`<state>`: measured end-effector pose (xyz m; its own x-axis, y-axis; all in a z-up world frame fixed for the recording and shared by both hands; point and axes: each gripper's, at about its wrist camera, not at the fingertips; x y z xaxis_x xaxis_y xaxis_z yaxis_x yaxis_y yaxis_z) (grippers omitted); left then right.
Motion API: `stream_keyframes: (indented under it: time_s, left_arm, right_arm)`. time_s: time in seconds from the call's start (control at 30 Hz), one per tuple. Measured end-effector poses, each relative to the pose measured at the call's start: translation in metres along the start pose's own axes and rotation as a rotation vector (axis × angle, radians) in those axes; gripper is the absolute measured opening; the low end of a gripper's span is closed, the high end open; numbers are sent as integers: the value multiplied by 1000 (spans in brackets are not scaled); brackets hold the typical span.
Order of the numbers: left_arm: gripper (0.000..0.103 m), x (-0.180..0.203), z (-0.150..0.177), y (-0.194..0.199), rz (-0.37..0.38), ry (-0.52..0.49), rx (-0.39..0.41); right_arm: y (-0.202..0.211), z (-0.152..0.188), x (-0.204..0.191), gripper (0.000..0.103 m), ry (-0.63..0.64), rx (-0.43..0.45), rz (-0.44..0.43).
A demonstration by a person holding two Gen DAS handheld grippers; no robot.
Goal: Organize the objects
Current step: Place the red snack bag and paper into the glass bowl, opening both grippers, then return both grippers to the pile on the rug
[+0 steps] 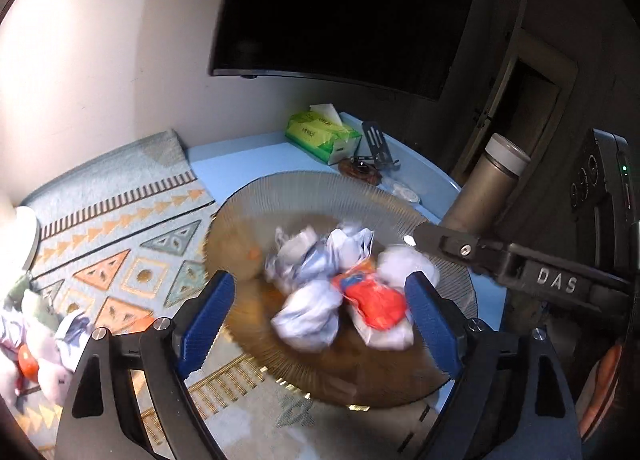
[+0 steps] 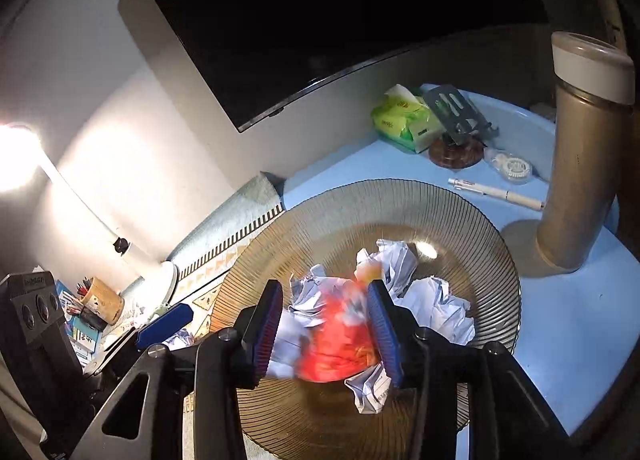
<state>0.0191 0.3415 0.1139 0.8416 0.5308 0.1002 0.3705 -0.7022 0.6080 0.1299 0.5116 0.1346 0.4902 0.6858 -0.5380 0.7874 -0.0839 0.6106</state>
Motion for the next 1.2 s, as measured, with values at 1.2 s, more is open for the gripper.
stream_keyframes:
  time_s: [1.2]
  left_arm:
    - [97,-204,248,234,-676,423,30]
  right_arm:
    - [-100,230,-196,62,529,-215,-194]
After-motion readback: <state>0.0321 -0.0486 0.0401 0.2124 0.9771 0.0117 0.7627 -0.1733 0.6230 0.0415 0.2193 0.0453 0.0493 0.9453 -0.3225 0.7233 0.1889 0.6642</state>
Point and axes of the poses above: each gripper's, at about its wrist camera, not at the fingertips, and y roughly against the way its jaws point, x to its right, z to its underside, and after that the axes turned 12 degrees about -y, right-handed
